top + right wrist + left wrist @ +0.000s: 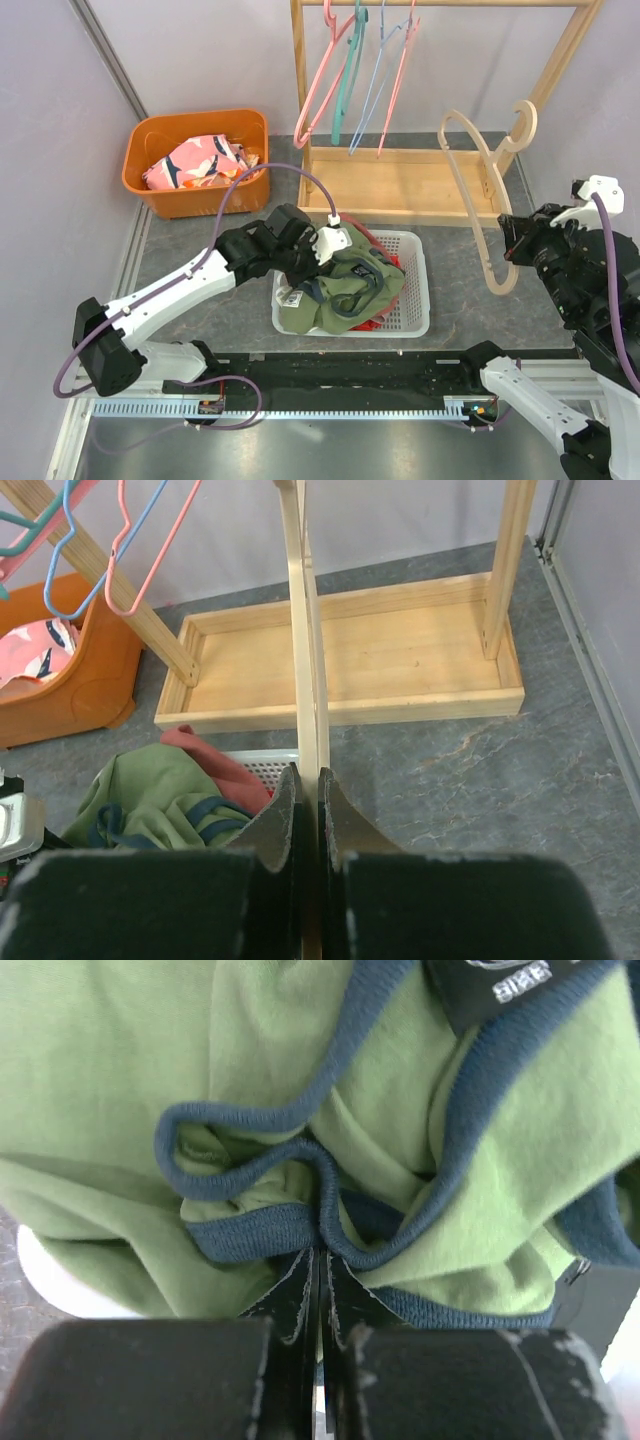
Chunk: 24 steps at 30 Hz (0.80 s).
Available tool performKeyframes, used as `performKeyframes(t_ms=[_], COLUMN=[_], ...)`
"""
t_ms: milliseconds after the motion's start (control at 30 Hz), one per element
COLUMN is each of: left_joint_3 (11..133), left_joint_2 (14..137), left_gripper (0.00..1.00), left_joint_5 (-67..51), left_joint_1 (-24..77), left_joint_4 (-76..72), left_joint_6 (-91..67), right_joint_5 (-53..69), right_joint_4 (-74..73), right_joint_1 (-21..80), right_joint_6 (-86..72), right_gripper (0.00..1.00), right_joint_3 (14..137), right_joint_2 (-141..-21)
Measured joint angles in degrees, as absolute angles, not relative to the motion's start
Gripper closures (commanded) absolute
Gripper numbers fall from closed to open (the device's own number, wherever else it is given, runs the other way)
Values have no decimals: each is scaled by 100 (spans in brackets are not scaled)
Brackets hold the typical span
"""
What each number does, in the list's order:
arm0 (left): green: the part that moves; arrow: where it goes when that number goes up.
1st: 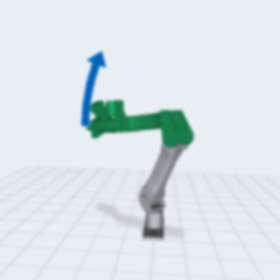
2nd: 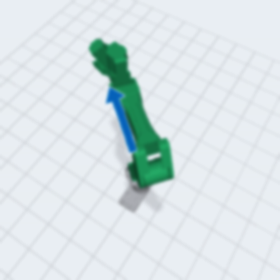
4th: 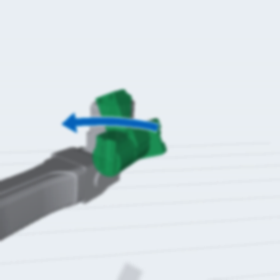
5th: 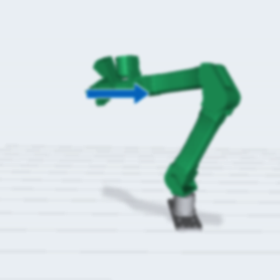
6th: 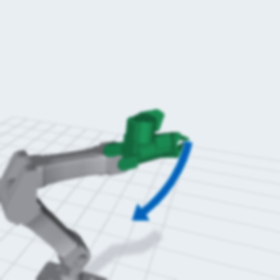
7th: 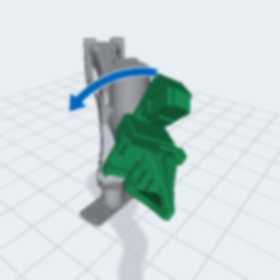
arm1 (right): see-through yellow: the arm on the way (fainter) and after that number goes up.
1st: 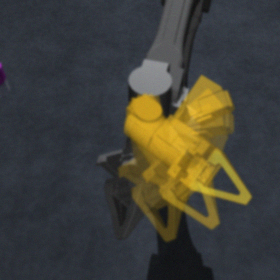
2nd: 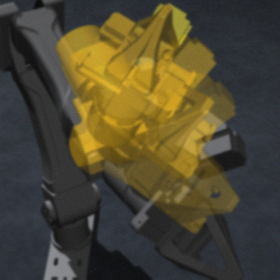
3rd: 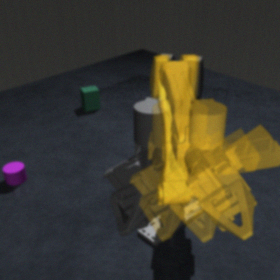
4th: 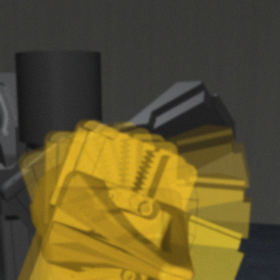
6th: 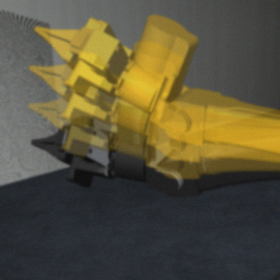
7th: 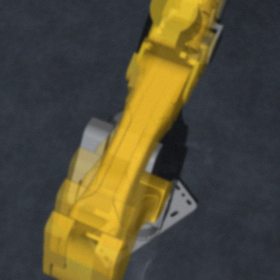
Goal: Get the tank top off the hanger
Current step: Place the hanger at the clothesline.
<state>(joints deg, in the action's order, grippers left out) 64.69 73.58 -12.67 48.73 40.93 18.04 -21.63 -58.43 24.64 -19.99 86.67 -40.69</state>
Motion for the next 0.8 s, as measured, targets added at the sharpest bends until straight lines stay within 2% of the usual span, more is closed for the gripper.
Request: performKeyframes(t_ms=[367,433,467,500,567,600,667,733,800], left_joint_3=[5050,4744,4635,4508,4366,4348,4344,4359,4453], left_joint_2=[7260,7264,7273,7277,7314,7341,7347,7317,7242], left_gripper=[93,87,83,67,49,30,22,5,2], left_joint_5=[-1256,-1251,-1251,-1245,-1229,-1205,-1120,-1063,-1035], left_joint_1=[5004,5035,5041,5048,5050,5050,5050,5050,5061], left_joint_4=[2978,2753,2661,2534,2357,2320,2274,2268,2429], left_joint_6=[1890,1894,1898,1903,1955,1986,2078,2086,2115], right_joint_5=[-2018,-2018,-2018,-2018,-2018,-2018,-2023,-2029,-2067], right_joint_4=[-5968,-5929,-5898,-5883,-5857,-5837,-5758,-5747,-5743], right_joint_1=[2464,2464,2464,2464,2464,2464,2464,2464,2464], right_joint_6=[-1964,-1946,-1931,-1922,-1898,-1876,-1831,-1774,-1706], right_gripper=[100,100,100,100,100,100,100,100,100], right_joint_3=[9013,8969,8923,8882,8823,8809,8814,8879,9050], right_joint_2=[-4543,-4574,-4589,-4609,-4676,-4731,-4864,-5024,-5225])
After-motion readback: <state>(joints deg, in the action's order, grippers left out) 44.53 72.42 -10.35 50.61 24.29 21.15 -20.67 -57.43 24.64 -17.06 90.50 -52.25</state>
